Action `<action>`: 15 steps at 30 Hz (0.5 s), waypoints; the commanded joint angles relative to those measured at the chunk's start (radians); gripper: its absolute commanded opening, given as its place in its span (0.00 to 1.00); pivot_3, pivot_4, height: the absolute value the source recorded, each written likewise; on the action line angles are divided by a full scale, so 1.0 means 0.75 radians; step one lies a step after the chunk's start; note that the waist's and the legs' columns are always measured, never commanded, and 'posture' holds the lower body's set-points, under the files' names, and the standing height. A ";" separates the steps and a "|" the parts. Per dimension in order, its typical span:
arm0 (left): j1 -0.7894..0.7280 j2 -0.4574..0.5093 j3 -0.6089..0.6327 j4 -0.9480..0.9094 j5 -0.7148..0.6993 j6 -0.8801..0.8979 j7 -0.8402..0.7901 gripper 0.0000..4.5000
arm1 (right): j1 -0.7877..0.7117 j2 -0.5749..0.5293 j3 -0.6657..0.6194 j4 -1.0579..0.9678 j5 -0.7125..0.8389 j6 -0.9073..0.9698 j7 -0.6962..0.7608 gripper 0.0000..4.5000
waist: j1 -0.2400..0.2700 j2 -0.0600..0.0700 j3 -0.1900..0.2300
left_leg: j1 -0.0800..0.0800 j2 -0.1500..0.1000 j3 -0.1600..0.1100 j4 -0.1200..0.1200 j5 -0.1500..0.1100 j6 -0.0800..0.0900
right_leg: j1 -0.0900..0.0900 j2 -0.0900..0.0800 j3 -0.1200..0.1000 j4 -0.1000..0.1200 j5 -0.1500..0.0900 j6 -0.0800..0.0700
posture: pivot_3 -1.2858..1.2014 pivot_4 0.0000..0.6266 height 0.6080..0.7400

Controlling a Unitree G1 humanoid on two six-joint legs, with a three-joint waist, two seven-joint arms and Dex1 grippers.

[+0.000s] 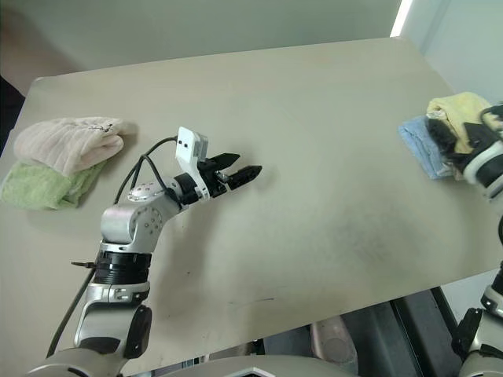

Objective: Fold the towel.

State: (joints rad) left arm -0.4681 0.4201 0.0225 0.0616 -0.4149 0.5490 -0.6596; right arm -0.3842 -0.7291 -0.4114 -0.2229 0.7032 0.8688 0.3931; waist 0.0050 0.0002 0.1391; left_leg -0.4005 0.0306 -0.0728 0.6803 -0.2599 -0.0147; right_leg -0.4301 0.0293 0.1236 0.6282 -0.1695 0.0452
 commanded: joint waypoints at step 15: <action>0.424 0.253 0.289 -0.209 0.026 -0.291 -0.070 1.00 | -0.045 0.158 0.604 0.084 -0.379 -0.488 0.355 1.00 | -0.004 -0.003 -0.001 | -0.005 0.001 -0.002 -0.002 0.000 -0.001 | -0.005 -0.002 -0.002 0.001 -0.007 -0.016 | 0.52 0.24 1.00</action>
State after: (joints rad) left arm -0.1566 0.6012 0.2046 -0.0373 -0.3892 0.3431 -0.7245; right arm -0.3976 -0.6083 0.0543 -0.1591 0.4321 0.5466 0.6307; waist 0.0020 -0.0019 0.1381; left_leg -0.4043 0.0315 -0.0741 0.6791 -0.2602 -0.0153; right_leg -0.4340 0.0282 0.1221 0.6293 -0.1741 0.0326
